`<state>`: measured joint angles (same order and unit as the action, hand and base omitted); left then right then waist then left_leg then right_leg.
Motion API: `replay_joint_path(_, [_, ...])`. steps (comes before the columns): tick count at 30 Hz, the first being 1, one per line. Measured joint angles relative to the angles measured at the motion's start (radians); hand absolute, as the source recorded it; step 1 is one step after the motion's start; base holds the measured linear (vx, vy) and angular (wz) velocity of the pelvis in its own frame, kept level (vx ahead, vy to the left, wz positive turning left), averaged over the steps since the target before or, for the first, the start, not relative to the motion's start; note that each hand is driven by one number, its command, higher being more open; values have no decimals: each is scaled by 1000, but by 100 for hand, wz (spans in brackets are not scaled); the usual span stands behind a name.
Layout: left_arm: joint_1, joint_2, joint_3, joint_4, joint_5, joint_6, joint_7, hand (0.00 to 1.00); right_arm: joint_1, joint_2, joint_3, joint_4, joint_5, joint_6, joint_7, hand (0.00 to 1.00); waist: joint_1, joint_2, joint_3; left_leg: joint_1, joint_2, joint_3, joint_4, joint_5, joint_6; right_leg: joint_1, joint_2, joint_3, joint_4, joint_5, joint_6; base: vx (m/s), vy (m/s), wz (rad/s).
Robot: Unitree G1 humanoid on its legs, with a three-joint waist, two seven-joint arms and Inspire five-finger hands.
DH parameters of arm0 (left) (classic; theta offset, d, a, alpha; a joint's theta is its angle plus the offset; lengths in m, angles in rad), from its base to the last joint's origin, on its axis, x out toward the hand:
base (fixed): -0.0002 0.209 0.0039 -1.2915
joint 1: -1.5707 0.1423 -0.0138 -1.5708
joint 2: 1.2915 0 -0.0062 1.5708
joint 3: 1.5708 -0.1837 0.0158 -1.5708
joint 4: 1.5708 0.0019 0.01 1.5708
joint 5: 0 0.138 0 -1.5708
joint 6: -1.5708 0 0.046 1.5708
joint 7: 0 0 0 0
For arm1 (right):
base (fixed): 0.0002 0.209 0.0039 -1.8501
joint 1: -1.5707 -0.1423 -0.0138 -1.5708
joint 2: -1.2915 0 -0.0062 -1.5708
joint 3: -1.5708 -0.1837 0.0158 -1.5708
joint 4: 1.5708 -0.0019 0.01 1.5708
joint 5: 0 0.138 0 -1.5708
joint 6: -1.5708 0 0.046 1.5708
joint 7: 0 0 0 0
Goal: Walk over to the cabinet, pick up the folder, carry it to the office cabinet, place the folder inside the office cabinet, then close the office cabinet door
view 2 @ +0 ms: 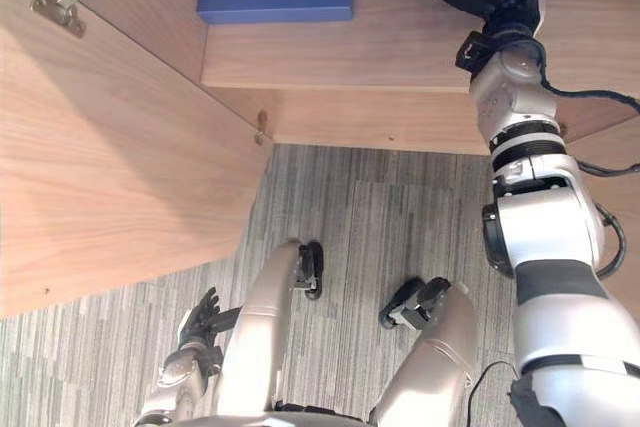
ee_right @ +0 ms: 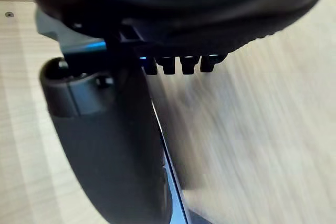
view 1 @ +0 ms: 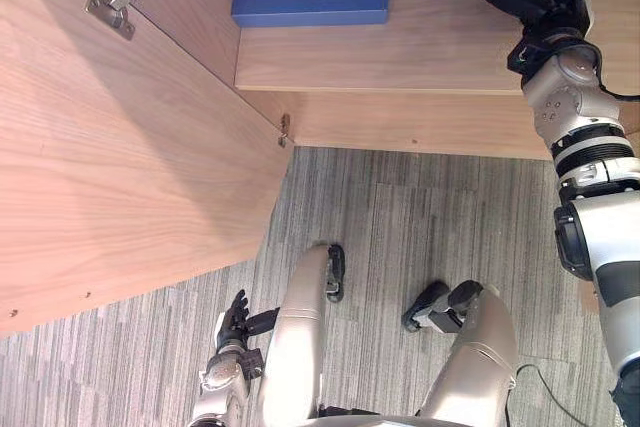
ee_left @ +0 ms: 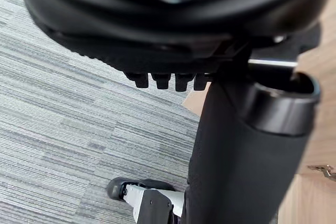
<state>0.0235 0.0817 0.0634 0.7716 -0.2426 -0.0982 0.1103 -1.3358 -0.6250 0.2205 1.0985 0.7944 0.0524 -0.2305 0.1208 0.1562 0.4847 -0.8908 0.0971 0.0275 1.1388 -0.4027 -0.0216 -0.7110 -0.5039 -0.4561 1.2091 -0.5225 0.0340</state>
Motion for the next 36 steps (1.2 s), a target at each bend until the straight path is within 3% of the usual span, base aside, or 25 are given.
replay_joint_path(8, [34, 38, 0, -3, 1, 2, -38, 100, 46, 1, 0, 40, -81, 54, 108, 100, -15, -48, -18, 58, 26, 37, -37, 0, 0, 31, 20, 11, -45, 24, -3, 21, -17, -12])
replay_joint_path(13, [41, 56, 1, -3, 20, 3, -70, 100, 77, -29, 51, 54, -312, 75, 218, 100, -18, -56, -22, 71, 40, 49, -42, 0, 1, 36, 31, 15, -56, 33, -5, 26, -17, -9])
replay_joint_path(15, [42, 65, 1, -3, 22, 3, -88, 100, 89, -55, 103, 50, -482, 71, 278, 100, -18, -60, -25, 76, 44, 51, -45, 0, 1, 38, 35, 15, -59, 35, -7, 15, -23, -5])
replay_joint_path(18, [53, 80, 2, -4, 57, 4, -110, 100, 154, -87, 180, -6, -709, 46, 376, 100, -18, -74, -32, 92, 48, 53, -54, 0, 1, 52, 40, 13, -69, 36, -7, 14, -23, -2])
replay_joint_path(21, [70, 93, 5, -6, 59, 7, -127, 100, 211, -93, 224, -64, -828, 13, 446, 100, -24, -90, -40, 108, 55, 65, -69, 0, 1, 56, 48, 19, -85, 45, -6, 31, -23, -11])
replay_joint_path(32, [78, 91, 26, 0, 59, 15, -142, 100, 285, -117, 283, -107, -912, -22, 539, 100, -22, -101, -47, 227, 73, 120, -204, 34, 6, 138, 93, 20, -232, 117, 2, 53, -1, -13])
replay_joint_path(36, [78, 89, 41, 6, 59, 21, -142, 100, 298, -93, 284, -100, -914, -3, 547, 100, -22, -102, -47, 302, 96, 147, -324, 81, 1, 202, 158, 8, -386, 195, 0, 75, -2, -28])
